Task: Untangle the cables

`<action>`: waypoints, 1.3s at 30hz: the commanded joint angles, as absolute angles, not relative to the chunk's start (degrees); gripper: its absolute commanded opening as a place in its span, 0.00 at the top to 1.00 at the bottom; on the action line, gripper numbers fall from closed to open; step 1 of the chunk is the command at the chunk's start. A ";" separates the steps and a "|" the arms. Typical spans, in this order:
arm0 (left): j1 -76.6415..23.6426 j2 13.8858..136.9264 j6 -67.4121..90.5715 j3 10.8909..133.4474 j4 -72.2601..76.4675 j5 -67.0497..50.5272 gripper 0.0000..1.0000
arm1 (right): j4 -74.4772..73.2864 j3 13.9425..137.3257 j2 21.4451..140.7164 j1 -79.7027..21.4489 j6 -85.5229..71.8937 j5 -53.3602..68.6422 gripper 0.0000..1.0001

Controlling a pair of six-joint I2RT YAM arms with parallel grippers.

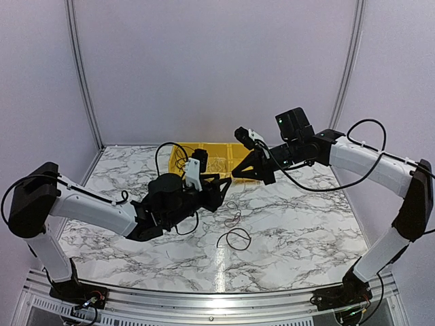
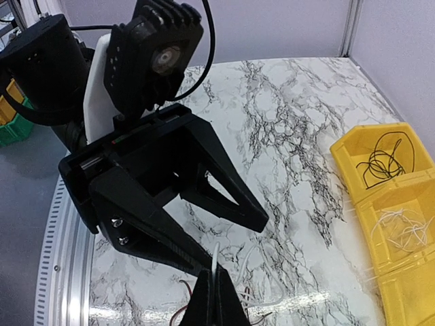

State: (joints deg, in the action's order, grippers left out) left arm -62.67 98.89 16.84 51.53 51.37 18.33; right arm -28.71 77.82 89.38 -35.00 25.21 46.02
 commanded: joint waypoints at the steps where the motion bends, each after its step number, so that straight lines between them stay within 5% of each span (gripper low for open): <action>1: -61.76 100.29 15.80 52.96 53.33 21.35 0.57 | -27.60 77.89 89.39 -34.80 24.22 47.72 1.00; 17: -60.60 106.26 16.82 55.91 60.54 16.52 0.55 | -28.39 77.58 90.20 -36.22 25.09 48.67 1.00; 26: -60.73 104.65 17.32 51.28 62.45 26.34 0.52 | -28.27 77.82 90.48 -36.26 24.23 50.59 1.00; 39: -62.93 105.54 6.43 48.09 73.88 25.39 0.53 | -28.47 77.88 91.85 -36.28 23.68 51.74 1.00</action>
State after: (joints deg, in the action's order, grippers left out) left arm -62.28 105.82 11.16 48.69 69.01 23.79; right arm -28.75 77.69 91.50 -35.83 24.51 50.35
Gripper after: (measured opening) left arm 0.475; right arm 0.019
